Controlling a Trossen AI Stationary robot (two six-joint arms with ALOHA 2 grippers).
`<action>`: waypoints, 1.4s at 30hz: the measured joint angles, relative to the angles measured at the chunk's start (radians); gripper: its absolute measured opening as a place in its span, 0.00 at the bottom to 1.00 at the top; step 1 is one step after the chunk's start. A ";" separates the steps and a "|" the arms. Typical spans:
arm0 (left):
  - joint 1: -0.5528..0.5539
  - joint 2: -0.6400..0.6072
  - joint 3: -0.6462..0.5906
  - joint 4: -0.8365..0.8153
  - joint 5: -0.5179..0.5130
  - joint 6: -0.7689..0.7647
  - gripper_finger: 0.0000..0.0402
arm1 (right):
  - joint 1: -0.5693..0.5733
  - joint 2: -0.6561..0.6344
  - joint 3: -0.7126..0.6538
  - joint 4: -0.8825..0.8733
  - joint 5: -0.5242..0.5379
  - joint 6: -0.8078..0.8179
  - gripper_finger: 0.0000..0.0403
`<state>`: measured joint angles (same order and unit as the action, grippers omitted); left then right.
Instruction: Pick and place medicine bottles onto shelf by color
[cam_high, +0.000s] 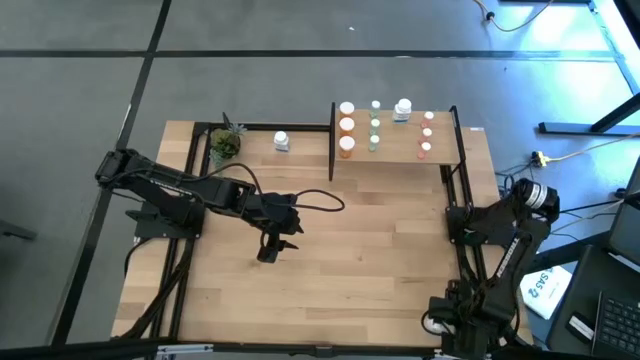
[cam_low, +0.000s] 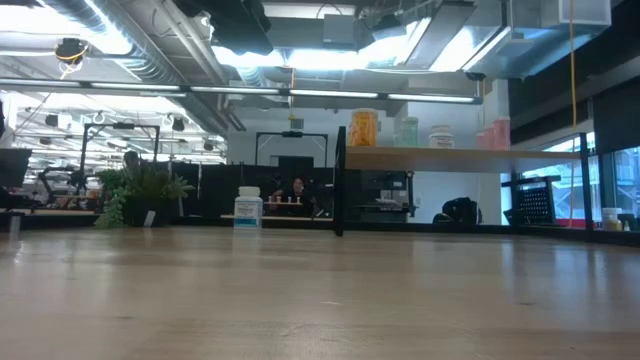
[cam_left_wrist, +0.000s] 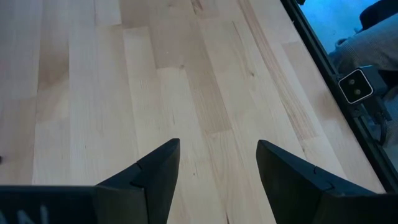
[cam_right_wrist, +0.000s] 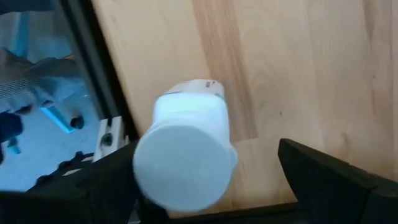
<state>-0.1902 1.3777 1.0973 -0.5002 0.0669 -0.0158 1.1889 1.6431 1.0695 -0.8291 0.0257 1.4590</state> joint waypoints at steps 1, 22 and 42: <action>0.000 0.000 0.000 0.000 0.000 0.000 0.51 | 0.000 0.008 0.000 0.000 0.004 0.000 0.90; 0.000 0.000 0.000 0.000 -0.006 0.000 0.51 | 0.000 0.066 0.000 0.002 0.034 -0.044 0.87; 0.000 0.000 0.000 0.000 -0.006 0.000 0.51 | -0.085 0.064 0.000 0.056 0.037 -0.111 0.41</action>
<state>-0.1903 1.3777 1.0973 -0.5000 0.0605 -0.0162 1.1041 1.7075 1.0695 -0.7735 0.0627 1.3483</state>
